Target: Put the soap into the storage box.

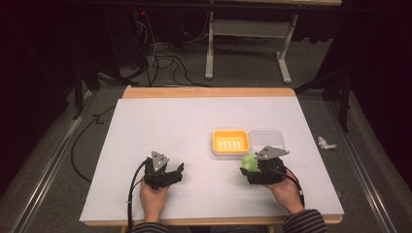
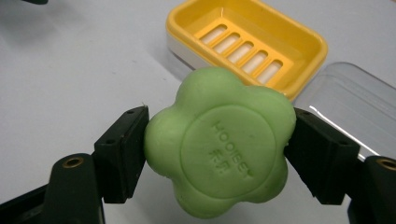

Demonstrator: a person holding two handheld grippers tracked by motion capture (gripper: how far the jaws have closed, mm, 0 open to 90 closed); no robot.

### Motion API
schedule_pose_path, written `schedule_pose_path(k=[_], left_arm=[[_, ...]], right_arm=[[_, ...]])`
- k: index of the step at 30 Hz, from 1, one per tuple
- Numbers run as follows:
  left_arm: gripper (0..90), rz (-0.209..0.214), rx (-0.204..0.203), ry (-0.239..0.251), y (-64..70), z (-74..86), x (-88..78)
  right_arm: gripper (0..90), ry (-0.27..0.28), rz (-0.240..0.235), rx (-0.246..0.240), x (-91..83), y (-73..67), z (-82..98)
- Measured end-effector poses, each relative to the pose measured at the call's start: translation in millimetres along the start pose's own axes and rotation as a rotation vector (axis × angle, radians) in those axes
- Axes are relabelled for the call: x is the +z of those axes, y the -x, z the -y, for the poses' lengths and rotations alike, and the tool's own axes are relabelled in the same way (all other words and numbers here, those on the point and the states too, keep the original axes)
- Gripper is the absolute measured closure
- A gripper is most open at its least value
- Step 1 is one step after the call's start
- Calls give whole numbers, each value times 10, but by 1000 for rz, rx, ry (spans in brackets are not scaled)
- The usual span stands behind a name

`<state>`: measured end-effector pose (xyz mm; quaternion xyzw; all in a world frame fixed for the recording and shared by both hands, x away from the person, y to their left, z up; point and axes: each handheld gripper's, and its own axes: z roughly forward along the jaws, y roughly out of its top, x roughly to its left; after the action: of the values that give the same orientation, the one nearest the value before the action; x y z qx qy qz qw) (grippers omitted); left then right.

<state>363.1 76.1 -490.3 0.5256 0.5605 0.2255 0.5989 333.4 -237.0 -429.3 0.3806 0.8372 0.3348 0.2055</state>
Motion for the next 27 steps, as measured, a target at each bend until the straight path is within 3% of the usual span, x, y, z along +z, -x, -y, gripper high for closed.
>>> schedule_pose_path(k=[14, 27], left_arm=[[193, -2, 1, -4, -4, 0, 3], [193, 0, -1, -7, -8, -2, 2]], right_arm=[[271, 20, -24, -33, -57, 95, -289], [272, 3, -58, -36, 175, 188, -554]])
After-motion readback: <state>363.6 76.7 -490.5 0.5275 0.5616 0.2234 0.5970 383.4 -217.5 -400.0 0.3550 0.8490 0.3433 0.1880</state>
